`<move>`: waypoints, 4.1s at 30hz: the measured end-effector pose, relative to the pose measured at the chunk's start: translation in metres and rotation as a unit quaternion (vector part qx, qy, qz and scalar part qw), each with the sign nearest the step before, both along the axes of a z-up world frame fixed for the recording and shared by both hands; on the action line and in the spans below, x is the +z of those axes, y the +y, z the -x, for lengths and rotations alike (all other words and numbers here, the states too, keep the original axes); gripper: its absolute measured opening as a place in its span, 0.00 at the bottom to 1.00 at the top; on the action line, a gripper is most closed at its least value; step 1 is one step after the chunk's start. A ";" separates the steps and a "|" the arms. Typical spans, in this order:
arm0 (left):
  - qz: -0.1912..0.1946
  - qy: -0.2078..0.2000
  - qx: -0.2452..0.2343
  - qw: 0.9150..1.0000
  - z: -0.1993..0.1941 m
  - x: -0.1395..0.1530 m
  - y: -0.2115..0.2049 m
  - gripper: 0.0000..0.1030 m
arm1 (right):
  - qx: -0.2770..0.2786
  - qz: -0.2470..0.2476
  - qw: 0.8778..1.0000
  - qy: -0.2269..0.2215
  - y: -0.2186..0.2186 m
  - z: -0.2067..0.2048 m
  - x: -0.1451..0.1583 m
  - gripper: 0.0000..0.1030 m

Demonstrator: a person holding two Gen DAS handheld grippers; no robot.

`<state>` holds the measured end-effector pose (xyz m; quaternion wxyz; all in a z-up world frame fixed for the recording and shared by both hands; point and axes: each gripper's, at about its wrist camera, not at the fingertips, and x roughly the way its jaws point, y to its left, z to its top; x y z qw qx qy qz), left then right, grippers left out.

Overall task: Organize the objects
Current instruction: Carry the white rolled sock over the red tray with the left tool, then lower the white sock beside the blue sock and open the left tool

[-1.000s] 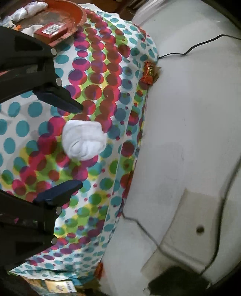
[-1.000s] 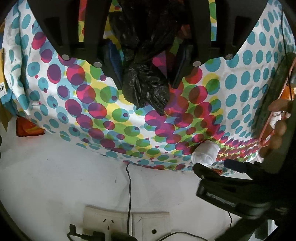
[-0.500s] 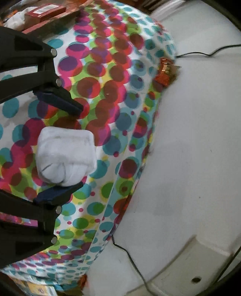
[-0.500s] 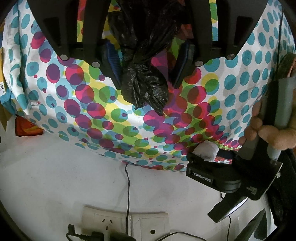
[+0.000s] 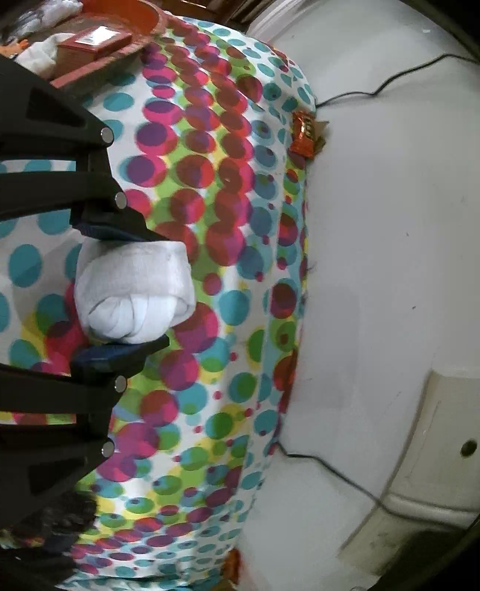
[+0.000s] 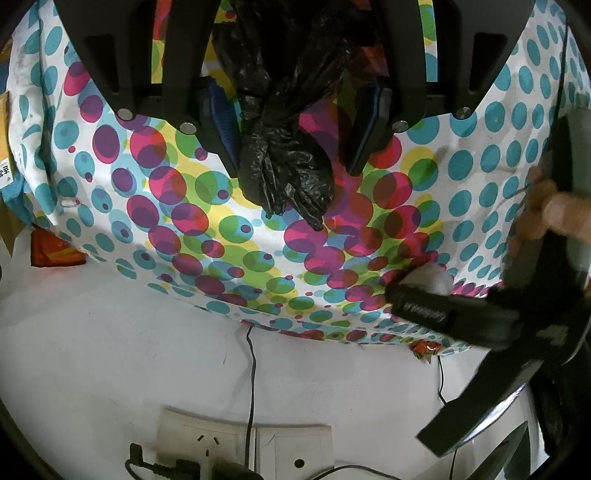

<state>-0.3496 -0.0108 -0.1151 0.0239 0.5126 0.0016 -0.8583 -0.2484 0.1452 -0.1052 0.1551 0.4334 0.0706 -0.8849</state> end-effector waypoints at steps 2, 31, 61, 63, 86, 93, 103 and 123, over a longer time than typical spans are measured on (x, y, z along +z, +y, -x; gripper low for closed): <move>0.009 0.000 -0.004 1.000 -0.011 -0.001 0.002 0.45 | 0.000 -0.003 1.000 0.001 0.000 0.000 -0.001 0.53; 0.024 0.016 -0.024 0.999 -0.203 0.009 0.027 0.44 | 0.000 -0.004 1.000 0.001 -0.002 -0.002 -0.003 0.53; 0.001 0.039 0.002 0.999 -0.264 0.043 -0.015 0.44 | -0.005 -0.009 1.000 0.000 0.001 0.000 -0.002 0.58; 0.004 0.050 0.008 0.999 -0.265 0.051 -0.020 0.44 | -0.005 -0.009 1.000 0.000 0.001 0.000 -0.002 0.58; 0.006 0.043 0.149 0.988 -0.273 0.052 -0.142 0.44 | -0.005 -0.010 1.000 0.000 -0.001 0.000 -0.002 0.59; 0.000 0.030 0.177 0.984 -0.273 0.041 -0.171 0.44 | -0.005 -0.010 1.000 0.001 0.000 0.000 -0.003 0.59; 0.000 0.022 0.183 0.983 -0.265 0.034 -0.180 0.45 | -0.005 -0.011 1.000 0.000 0.000 0.000 -0.003 0.60; 0.028 0.030 0.172 0.984 -0.269 0.058 -0.160 0.60 | -0.008 -0.012 1.000 0.001 0.000 0.000 -0.004 0.63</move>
